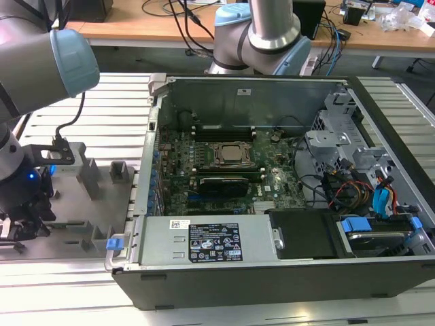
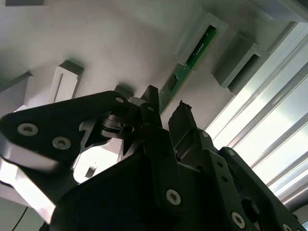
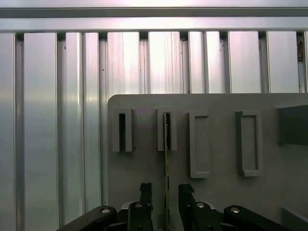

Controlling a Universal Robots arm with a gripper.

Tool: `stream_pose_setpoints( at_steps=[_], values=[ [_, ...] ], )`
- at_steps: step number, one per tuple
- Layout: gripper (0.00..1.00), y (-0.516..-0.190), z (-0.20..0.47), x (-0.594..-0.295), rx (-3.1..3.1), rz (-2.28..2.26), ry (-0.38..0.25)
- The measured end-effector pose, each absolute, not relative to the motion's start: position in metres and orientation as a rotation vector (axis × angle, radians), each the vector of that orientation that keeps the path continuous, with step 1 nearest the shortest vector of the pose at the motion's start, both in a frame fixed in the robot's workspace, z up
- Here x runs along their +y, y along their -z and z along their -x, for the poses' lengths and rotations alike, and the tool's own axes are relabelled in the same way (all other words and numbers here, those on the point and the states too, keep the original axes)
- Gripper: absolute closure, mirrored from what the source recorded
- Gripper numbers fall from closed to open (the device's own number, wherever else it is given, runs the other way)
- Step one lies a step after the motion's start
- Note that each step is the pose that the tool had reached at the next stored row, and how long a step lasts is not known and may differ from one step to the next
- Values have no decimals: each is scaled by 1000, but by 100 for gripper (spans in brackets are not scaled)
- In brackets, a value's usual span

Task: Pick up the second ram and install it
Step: 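Pick up the second ram and move it above second insertion slot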

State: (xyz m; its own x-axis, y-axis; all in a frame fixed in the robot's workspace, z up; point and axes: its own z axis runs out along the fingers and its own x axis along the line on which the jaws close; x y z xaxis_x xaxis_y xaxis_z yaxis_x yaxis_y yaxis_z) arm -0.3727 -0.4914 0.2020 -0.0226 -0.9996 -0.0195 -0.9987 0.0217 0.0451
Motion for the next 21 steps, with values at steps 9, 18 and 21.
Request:
stream_pose_setpoints(
  at_steps=[9,18,21],
  values=[
    [86,-202,373,-491,-2233,-2184,72],
    [87,-202,373,-491,-2233,-2184,73],
    [87,-202,373,-491,-2233,-2184,73]
  ],
)
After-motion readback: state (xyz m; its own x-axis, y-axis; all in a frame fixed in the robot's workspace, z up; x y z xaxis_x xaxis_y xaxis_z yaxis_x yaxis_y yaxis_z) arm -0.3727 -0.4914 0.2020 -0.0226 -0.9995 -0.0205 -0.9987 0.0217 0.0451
